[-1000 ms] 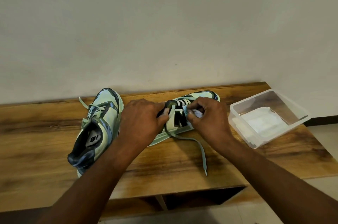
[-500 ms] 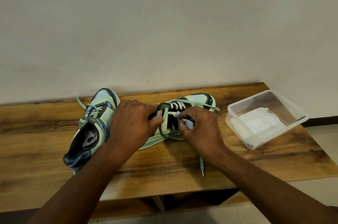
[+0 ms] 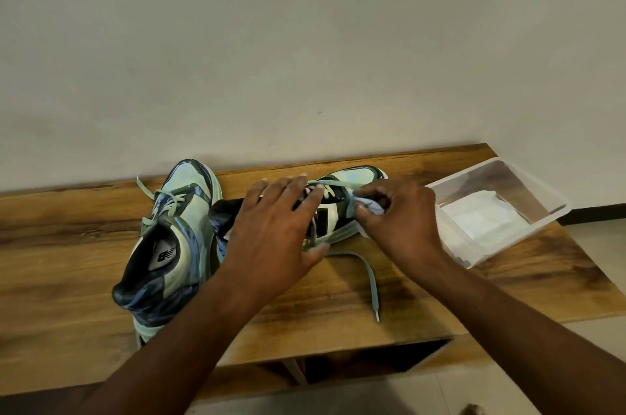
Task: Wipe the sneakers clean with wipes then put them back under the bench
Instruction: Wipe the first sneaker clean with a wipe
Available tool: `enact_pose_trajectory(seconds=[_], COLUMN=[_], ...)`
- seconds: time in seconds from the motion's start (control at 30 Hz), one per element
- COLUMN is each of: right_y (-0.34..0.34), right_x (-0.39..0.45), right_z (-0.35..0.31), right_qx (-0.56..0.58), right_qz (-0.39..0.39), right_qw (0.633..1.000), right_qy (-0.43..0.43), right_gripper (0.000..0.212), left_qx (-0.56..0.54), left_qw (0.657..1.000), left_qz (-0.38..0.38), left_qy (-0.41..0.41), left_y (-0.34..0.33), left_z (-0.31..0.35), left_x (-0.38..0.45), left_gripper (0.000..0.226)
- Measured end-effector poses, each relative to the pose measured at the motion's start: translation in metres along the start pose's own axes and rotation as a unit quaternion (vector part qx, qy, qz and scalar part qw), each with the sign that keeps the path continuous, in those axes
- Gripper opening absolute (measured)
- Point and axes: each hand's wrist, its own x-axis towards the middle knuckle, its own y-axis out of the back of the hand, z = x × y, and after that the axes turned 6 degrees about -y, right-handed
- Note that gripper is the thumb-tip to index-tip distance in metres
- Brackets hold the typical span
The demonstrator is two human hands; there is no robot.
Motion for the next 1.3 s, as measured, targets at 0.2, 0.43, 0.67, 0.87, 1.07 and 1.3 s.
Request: enact_pose_trajectory(seconds=[0.2, 0.43, 0.67, 0.87, 1.07, 1.3], right_y=[-0.011, -0.016, -0.023, -0.01, -0.023, -0.008], right_x=[-0.013, -0.017, -0.028, -0.007, -0.016, 0.002], right_z=[-0.002, -0.002, -0.002, 0.002, -0.006, -0.002], right_qx=[0.015, -0.019, -0.006, -0.003, -0.029, -0.033], right_qz=[-0.026, -0.049, -0.055, -0.022, -0.053, -0.018], right_qw=[0.999, 0.998, 0.998, 1.0, 0.998, 0.999], right_qy=[-0.021, 0.026, 0.018, -0.001, 0.029, -0.005], right_gripper=[0.026, 0.025, 0.027, 0.02, 0.022, 0.021], left_qx=[0.031, 0.04, 0.038, 0.035, 0.031, 0.039], left_qw=[0.999, 0.999, 0.999, 0.999, 0.999, 0.999], left_qz=[-0.022, 0.006, 0.02, 0.022, 0.016, 0.029], left_qy=[0.004, 0.003, 0.011, 0.011, 0.014, 0.008], left_y=[-0.006, -0.01, -0.01, -0.01, -0.012, -0.015], left_z=[0.0, -0.002, -0.002, 0.0, -0.001, -0.001], left_x=[0.001, 0.002, 0.003, 0.003, 0.002, 0.001], left_gripper=[0.099, 0.099, 0.091, 0.09, 0.092, 0.089])
